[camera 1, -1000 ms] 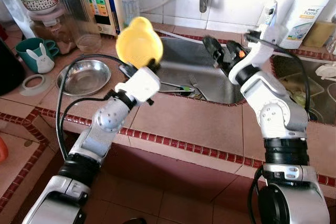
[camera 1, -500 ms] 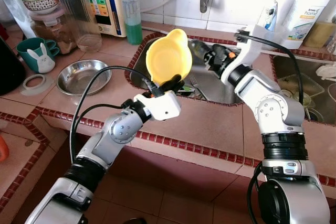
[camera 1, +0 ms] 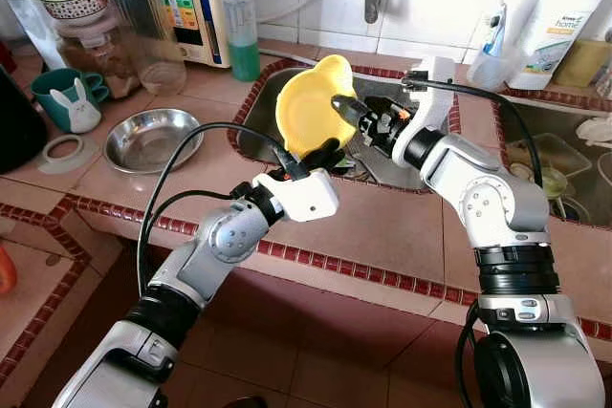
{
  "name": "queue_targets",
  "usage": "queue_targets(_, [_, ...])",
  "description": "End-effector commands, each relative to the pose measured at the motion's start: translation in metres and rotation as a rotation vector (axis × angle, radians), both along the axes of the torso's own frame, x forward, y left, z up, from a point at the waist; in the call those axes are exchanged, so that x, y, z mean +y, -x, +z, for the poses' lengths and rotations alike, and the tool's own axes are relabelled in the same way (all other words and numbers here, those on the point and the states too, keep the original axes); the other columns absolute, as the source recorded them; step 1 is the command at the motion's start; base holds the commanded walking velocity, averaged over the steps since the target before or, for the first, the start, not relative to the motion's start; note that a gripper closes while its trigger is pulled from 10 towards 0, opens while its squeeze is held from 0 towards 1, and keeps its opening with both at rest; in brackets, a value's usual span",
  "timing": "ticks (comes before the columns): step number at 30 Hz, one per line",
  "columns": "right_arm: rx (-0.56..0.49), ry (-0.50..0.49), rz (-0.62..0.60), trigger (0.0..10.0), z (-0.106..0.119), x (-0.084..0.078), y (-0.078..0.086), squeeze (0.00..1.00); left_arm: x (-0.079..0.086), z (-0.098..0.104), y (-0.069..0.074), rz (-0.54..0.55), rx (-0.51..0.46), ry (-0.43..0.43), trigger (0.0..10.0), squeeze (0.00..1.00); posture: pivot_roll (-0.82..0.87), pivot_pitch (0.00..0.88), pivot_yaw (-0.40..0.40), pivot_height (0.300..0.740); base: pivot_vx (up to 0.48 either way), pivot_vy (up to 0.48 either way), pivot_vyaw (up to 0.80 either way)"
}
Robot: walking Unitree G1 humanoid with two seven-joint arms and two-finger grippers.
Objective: Kitchen organization
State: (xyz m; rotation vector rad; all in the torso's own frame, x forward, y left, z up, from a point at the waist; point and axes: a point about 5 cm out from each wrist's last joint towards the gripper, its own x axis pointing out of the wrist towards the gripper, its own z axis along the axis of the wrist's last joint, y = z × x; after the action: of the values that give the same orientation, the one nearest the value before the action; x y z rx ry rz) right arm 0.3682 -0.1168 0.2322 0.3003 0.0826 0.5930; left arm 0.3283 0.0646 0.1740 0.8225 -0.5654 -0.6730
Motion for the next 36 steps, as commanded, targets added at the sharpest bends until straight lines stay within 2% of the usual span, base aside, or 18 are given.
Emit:
queue_targets(1, [0.028,0.032,-0.010,0.0,-0.005,-0.001,-0.001,0.00,-0.003,0.004,0.000,-0.016,-0.029,-0.015,0.0,0.00,0.01,0.106,0.027,0.740,0.000,0.000,0.00])
queue_targets(6, [0.064,0.057,-0.033,0.0,-0.010,-0.005,-0.004,0.00,-0.004,0.004,0.000,-0.022,-0.034,-0.020,0.0,0.00,0.00,0.107,0.027,0.740,0.000,0.000,0.00])
queue_targets(7, [0.067,0.068,-0.034,0.0,-0.011,-0.005,-0.005,0.00,-0.004,0.004,0.001,-0.025,-0.036,-0.023,0.6,0.00,0.00,0.107,0.026,0.740,0.000,0.000,0.00])
queue_targets(9, [0.068,0.080,-0.035,0.0,-0.012,-0.006,-0.006,0.00,-0.005,0.004,0.001,-0.029,-0.040,-0.025,0.7,0.00,0.00,0.107,0.025,0.740,0.000,0.000,0.00])
queue_targets(22, [0.085,0.059,-0.028,0.0,-0.013,0.001,-0.008,0.00,-0.014,0.004,0.007,-0.069,-0.070,-0.032,0.4,0.00,0.01,0.108,0.022,0.740,0.000,0.000,0.00])
queue_targets(23, [0.088,0.053,-0.026,0.0,-0.013,0.001,-0.008,0.00,-0.015,0.004,0.007,-0.072,-0.075,-0.037,0.6,0.00,0.01,0.108,0.021,0.740,0.000,0.000,0.00])
queue_targets(24, [0.095,0.043,-0.025,0.0,-0.014,0.002,-0.008,0.00,-0.015,0.004,0.007,-0.079,-0.082,-0.046,1.8,0.00,0.01,0.108,0.021,0.740,0.000,0.000,0.00])
queue_targets(28, [0.110,0.016,-0.022,0.0,-0.015,0.003,-0.008,0.00,-0.016,0.005,0.007,-0.078,-0.089,-0.047,1.9,0.00,0.00,0.109,0.021,0.740,0.000,0.000,0.00])
queue_targets(29, [0.112,0.013,-0.023,0.0,-0.015,0.003,-0.008,0.00,-0.016,0.006,0.006,-0.079,-0.089,-0.038,2.5,0.00,0.01,0.109,0.021,0.740,0.000,0.000,0.00])
queue_targets(30, [0.114,0.013,-0.025,0.0,-0.015,0.002,-0.008,0.00,-0.017,0.007,0.006,-0.081,-0.090,-0.030,3.6,0.00,0.01,0.109,0.021,0.740,0.000,0.000,0.00])
queue_targets(31, [0.114,0.013,-0.025,0.0,-0.015,0.002,-0.008,0.00,-0.017,0.007,0.006,-0.081,-0.090,-0.030,3.6,0.00,0.01,0.109,0.021,0.740,0.000,0.000,0.00])
queue_targets(32, [0.118,0.008,-0.024,0.0,-0.016,0.003,-0.008,0.00,-0.017,0.008,0.006,-0.083,-0.093,-0.028,5.6,0.18,0.00,0.109,0.022,0.740,0.000,0.000,0.00])
queue_targets(33, [0.120,0.006,-0.024,0.0,-0.017,0.003,-0.007,0.00,-0.018,0.008,0.007,-0.083,-0.095,-0.027,8.3,0.73,0.00,0.110,0.023,0.740,0.000,0.000,0.00])
queue_targets(34, [0.121,0.004,-0.024,0.0,-0.017,0.003,-0.007,0.00,-0.018,0.008,0.007,-0.083,-0.100,-0.026,10.0,1.00,0.00,0.109,0.023,0.740,0.000,0.000,0.00])
queue_targets(36, [0.125,-0.003,-0.026,0.0,-0.018,0.004,-0.007,0.00,-0.019,0.009,0.006,-0.083,-0.097,-0.008,10.0,1.00,0.00,0.109,0.024,0.740,0.000,0.000,0.00])
